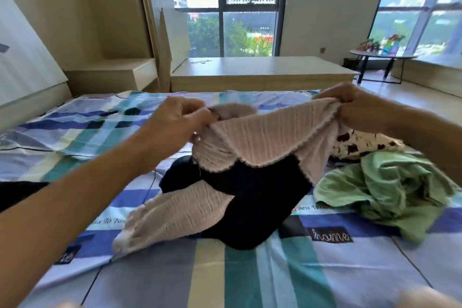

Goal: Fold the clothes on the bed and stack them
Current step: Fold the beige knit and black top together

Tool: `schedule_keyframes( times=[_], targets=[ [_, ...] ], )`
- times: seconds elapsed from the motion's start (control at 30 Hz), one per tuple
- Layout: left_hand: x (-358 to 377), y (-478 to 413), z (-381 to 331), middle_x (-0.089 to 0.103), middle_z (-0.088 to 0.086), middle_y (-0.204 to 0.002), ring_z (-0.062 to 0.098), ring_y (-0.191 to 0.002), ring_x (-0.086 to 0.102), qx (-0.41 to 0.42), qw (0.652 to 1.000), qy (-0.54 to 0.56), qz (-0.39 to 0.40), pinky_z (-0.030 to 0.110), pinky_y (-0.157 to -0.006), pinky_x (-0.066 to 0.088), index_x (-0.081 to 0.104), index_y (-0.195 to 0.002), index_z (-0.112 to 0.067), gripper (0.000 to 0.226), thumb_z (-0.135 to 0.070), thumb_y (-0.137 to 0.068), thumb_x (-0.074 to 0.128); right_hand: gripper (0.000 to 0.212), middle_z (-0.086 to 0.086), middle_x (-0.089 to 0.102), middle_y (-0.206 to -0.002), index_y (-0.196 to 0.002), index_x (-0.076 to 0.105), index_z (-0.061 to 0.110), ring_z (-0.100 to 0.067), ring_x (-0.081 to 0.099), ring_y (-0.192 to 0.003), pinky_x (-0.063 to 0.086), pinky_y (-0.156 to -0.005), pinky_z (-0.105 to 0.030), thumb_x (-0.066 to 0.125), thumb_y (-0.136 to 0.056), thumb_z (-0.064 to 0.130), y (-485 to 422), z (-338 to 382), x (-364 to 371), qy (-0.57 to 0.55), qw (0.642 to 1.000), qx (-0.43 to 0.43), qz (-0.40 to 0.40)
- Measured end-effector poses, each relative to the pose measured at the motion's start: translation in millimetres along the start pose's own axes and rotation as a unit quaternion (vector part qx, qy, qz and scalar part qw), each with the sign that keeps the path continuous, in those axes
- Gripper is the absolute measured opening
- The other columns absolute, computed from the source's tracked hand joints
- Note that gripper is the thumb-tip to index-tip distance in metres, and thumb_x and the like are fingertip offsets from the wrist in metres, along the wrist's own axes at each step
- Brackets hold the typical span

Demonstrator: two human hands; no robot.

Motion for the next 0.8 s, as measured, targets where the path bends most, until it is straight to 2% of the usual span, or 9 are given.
schedule_keyframes(
  times=[0.03,0.13,0.23,0.33,0.4,0.5,0.6,0.7,0.8],
  targets=[
    [14,5,4,0.052,0.008,-0.071,0.016,-0.067,0.048,-0.006,0.998,0.005,0.061,0.03,-0.063,0.04,0.063,-0.08,0.004,0.036,-0.032,-0.086,0.062,0.023,-0.008,0.054,-0.064,-0.065,0.069,-0.001,-0.006,0.051,-0.053,0.039,-0.047,-0.016,0.049,-0.075,-0.006,-5,-10,-2,-0.015,1.0,0.002,-0.006],
    [48,8,19,0.061,0.013,-0.08,0.026,-0.075,0.056,-0.036,0.979,0.003,0.2,0.035,-0.072,0.048,0.061,-0.091,0.008,0.05,-0.041,-0.089,0.065,0.04,-0.012,0.066,-0.082,-0.088,0.072,-0.005,-0.021,0.061,-0.075,0.045,-0.066,-0.029,0.055,-0.06,0.017,-3,-49,5,0.004,0.998,0.03,-0.058],
    [61,-9,50,0.073,0.015,-0.1,0.033,-0.092,0.067,-0.011,0.984,-0.056,0.169,0.047,-0.089,0.052,0.067,-0.087,-0.018,0.008,-0.012,-0.087,0.062,0.03,-0.001,0.068,-0.088,-0.095,0.068,0.018,-0.022,0.063,-0.081,0.047,-0.067,-0.028,0.059,-0.072,0.034,14,-102,24,0.161,0.972,0.112,-0.129],
    [73,-18,79,0.063,0.004,-0.129,0.02,-0.118,0.059,0.017,0.955,-0.21,0.21,0.026,-0.108,0.041,0.062,-0.121,-0.021,0.052,-0.004,-0.073,0.054,0.041,-0.007,0.061,-0.096,-0.1,0.056,0.017,-0.031,0.063,-0.092,0.047,-0.073,-0.034,0.055,-0.085,0.054,43,-148,47,0.304,0.891,0.323,-0.094],
    [86,-21,90,0.042,0.0,-0.152,0.014,-0.142,0.036,0.027,0.912,-0.293,0.287,0.004,-0.112,0.015,0.044,-0.146,-0.017,0.083,-0.02,-0.064,0.06,0.036,-0.002,0.064,-0.071,-0.087,0.061,0.013,-0.022,0.068,-0.069,0.046,-0.06,-0.027,0.049,-0.09,0.046,60,-163,72,0.214,0.903,0.372,0.019],
    [105,-36,90,0.029,-0.004,-0.161,0.014,-0.149,0.024,0.021,0.9,-0.299,0.318,0.03,-0.123,0.017,0.036,-0.15,-0.026,0.096,-0.04,-0.058,0.058,0.027,-0.005,0.07,-0.063,-0.08,0.067,0.01,-0.017,0.066,-0.058,0.042,-0.055,-0.02,0.045,-0.094,0.021,78,-153,102,0.04,0.897,0.398,0.187],
    [123,-58,74,0.04,-0.007,-0.153,0.011,-0.133,0.042,0.018,0.928,-0.233,0.289,0.036,-0.113,0.035,0.041,-0.139,-0.037,0.076,-0.044,-0.067,0.062,0.045,-0.015,0.075,-0.104,-0.108,0.068,0.006,-0.029,0.073,-0.093,0.059,-0.082,-0.035,0.033,-0.106,0.034,76,-152,105,-0.145,0.919,0.351,0.107],
    [141,-69,78,0.048,-0.006,-0.146,0.012,-0.127,0.048,0.04,0.86,-0.338,0.381,0.035,-0.11,0.037,0.035,-0.146,-0.037,0.084,-0.056,-0.071,0.067,0.06,-0.018,0.066,-0.126,-0.126,0.063,0.013,-0.039,0.062,-0.118,0.059,-0.088,-0.047,0.021,-0.106,0.052,68,-148,104,-0.333,0.894,0.297,0.033],
    [150,-70,98,0.045,0.002,-0.15,0.021,-0.138,0.043,0.023,0.808,-0.412,0.421,0.039,-0.115,0.033,0.031,-0.151,-0.024,0.093,-0.048,-0.072,0.073,0.059,-0.018,0.067,-0.125,-0.127,0.061,0.01,-0.038,0.063,-0.116,0.051,-0.095,-0.058,0.026,-0.105,0.052,57,-145,98,-0.494,0.829,0.261,-0.026]
  ],
)
Point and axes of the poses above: each hand's wrist, its own y-axis away from the middle knuckle, its own x-axis out of the palm, z = x × y, the point moved 2 cm from there along -y, towards the middle knuckle
